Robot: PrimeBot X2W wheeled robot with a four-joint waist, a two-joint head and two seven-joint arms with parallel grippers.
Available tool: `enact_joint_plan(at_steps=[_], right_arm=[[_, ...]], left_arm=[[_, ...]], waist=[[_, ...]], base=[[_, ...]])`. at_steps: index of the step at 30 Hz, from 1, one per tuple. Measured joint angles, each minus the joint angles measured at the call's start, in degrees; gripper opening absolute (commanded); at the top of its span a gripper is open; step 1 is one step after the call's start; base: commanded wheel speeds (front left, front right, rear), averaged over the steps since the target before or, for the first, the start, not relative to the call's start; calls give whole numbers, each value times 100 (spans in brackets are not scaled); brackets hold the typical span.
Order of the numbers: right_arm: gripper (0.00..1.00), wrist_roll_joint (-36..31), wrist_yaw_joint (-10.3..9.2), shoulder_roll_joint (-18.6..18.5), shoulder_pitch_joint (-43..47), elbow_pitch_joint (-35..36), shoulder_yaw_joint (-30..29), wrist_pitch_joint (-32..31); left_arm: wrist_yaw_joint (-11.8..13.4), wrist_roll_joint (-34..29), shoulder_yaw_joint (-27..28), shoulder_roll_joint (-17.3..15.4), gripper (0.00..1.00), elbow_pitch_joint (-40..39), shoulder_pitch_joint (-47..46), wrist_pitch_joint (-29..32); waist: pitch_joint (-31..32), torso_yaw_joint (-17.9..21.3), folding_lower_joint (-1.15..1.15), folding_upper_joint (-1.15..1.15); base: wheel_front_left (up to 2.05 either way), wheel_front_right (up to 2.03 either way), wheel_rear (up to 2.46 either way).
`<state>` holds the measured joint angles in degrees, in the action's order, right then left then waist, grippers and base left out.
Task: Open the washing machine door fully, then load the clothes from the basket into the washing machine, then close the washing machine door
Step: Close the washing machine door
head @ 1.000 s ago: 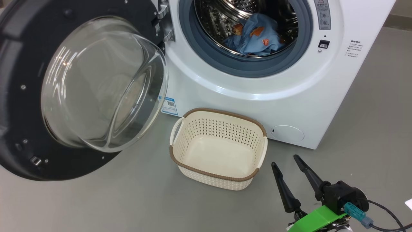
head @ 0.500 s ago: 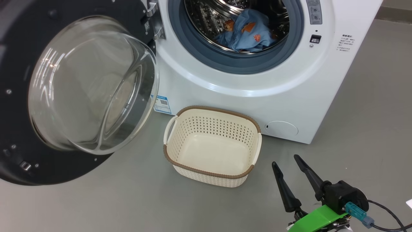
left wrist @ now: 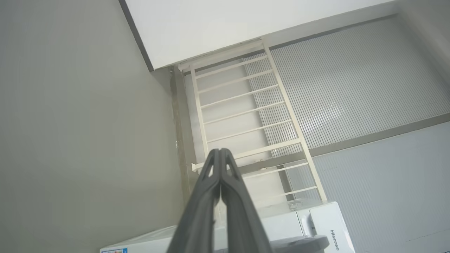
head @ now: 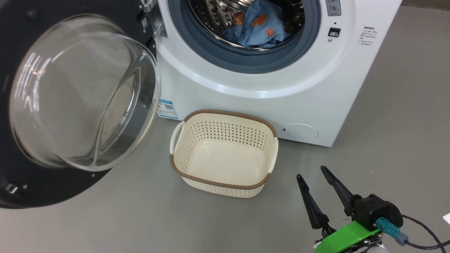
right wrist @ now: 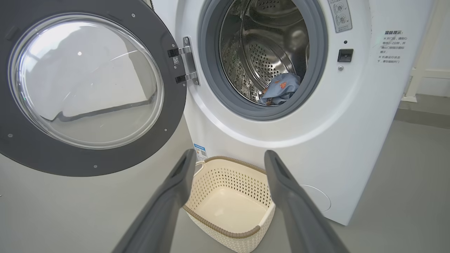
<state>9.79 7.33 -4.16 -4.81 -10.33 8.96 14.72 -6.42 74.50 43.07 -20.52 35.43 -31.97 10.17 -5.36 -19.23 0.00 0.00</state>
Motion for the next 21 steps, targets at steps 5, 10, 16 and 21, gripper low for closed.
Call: enact_joint_plan(at_steps=[5, 10, 16, 21], right_arm=[[100, 5, 0, -43, -112, -12, 34, 0], [100, 47, 0, -96, -130, -20, 53, 0], [100, 48, 0, -127, -131, -20, 54, 0], [100, 92, 0, -126, -131, -24, 53, 0]], left_arm=[[120, 197, 16, -171, 0, 337, -231, 309], [271, 194, -5, -300, 0, 510, -256, 417], [296, 198, -151, -333, 0, 627, -251, 831], [298, 252, -212, -297, 0, 670, -198, 1173]], waist=[[-73, 103, 0, 0], [-153, 215, 0, 0], [-226, 335, 0, 0], [-204, 367, 0, 0]], base=[[0, 0, 0], [0, 0, 0], [0, 0, 0], [0, 0, 0]])
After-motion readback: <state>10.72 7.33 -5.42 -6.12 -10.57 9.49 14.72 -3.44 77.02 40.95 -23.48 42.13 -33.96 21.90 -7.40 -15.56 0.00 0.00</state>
